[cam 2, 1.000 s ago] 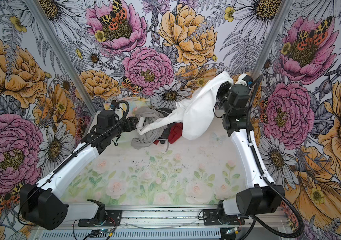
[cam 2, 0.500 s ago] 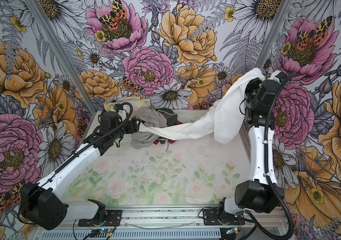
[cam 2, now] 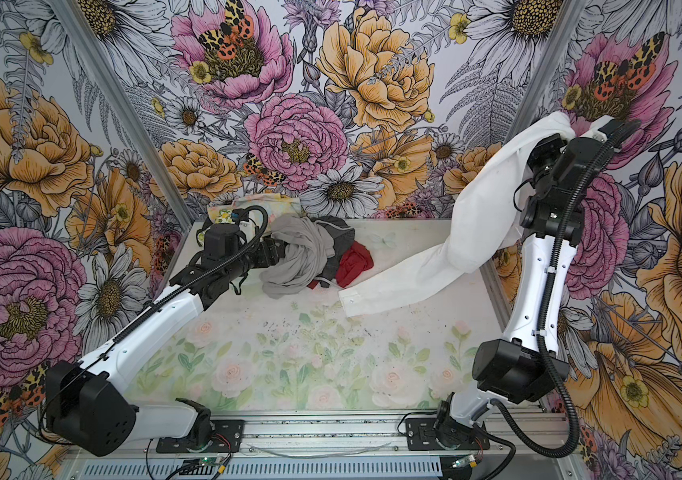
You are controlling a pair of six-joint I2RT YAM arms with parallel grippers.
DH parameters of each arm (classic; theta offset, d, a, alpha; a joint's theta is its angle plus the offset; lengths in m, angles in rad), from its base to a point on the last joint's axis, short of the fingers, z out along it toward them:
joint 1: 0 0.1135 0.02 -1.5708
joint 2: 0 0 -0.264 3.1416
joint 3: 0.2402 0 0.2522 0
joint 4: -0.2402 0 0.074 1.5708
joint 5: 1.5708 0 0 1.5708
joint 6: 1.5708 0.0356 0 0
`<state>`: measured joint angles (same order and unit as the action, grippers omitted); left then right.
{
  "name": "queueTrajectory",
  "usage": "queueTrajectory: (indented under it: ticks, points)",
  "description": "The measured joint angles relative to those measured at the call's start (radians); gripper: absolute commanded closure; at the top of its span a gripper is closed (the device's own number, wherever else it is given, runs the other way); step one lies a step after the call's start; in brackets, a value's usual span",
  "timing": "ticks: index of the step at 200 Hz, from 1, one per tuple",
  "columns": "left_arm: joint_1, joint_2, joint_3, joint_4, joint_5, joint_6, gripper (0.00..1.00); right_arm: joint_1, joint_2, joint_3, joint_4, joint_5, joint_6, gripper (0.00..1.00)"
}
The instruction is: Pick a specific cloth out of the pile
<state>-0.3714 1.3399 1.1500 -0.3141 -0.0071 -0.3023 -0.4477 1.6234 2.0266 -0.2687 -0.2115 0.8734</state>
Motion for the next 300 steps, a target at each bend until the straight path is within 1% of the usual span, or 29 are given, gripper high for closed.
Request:
queueTrajectory:
  ticks: [20, 43, 72, 111, 131, 144, 158, 171, 184, 206, 223, 246, 274, 300]
  points:
    - [0.0, 0.004, 0.0, 0.0, 0.0, 0.0, 0.22, -0.031, 0.038, 0.05, -0.025, -0.019, -0.013, 1.0]
    - [0.0, 0.011, 0.0, 0.0, 0.0, 0.0, 0.22, -0.036, 0.076, 0.105, -0.076, -0.031, -0.047, 1.0]
    - [0.0, 0.018, 0.0, 0.0, 0.0, 0.0, 0.22, -0.05, 0.145, 0.23, -0.156, -0.042, -0.098, 1.0]
    - [0.0, 0.021, 0.0, 0.0, 0.0, 0.0, 0.22, -0.078, 0.19, 0.362, -0.211, -0.052, -0.112, 1.0]
    - [0.0, 0.023, 0.0, 0.0, 0.0, 0.0, 0.22, -0.072, 0.191, 0.391, -0.213, -0.063, -0.114, 1.0]
    - [-0.001, 0.024, 0.0, -0.001, 0.0, 0.0, 0.22, -0.048, 0.177, 0.371, -0.21, -0.071, -0.127, 1.0]
    - [-0.002, 0.024, 0.0, 0.0, 0.0, 0.0, 0.22, 0.0, 0.138, 0.284, -0.206, -0.074, -0.155, 1.0]
    - [-0.002, 0.024, 0.0, -0.001, 0.0, 0.0, 0.22, 0.061, 0.091, 0.166, -0.205, -0.074, -0.19, 1.0]
    - [-0.003, 0.024, 0.0, 0.0, 0.0, 0.0, 0.22, 0.128, 0.042, 0.031, -0.205, -0.07, -0.227, 1.0]
    - [-0.004, 0.024, 0.0, -0.001, 0.0, 0.0, 0.22, 0.221, -0.051, -0.244, -0.2, -0.054, -0.272, 1.0]
    - [-0.005, 0.024, 0.0, -0.001, 0.0, -0.001, 0.22, 0.261, -0.127, -0.465, -0.187, -0.032, -0.291, 1.0]
    - [-0.004, 0.024, 0.0, -0.001, 0.001, -0.001, 0.22, 0.31, -0.196, -0.7, -0.185, 0.011, -0.304, 1.0]
    - [-0.004, 0.024, 0.0, -0.002, 0.006, -0.001, 0.22, 0.401, -0.207, -0.877, -0.174, 0.051, -0.318, 1.0]
    - [-0.004, 0.024, 0.0, -0.002, 0.013, -0.001, 0.22, 0.483, -0.175, -0.951, -0.171, 0.069, -0.326, 1.0]
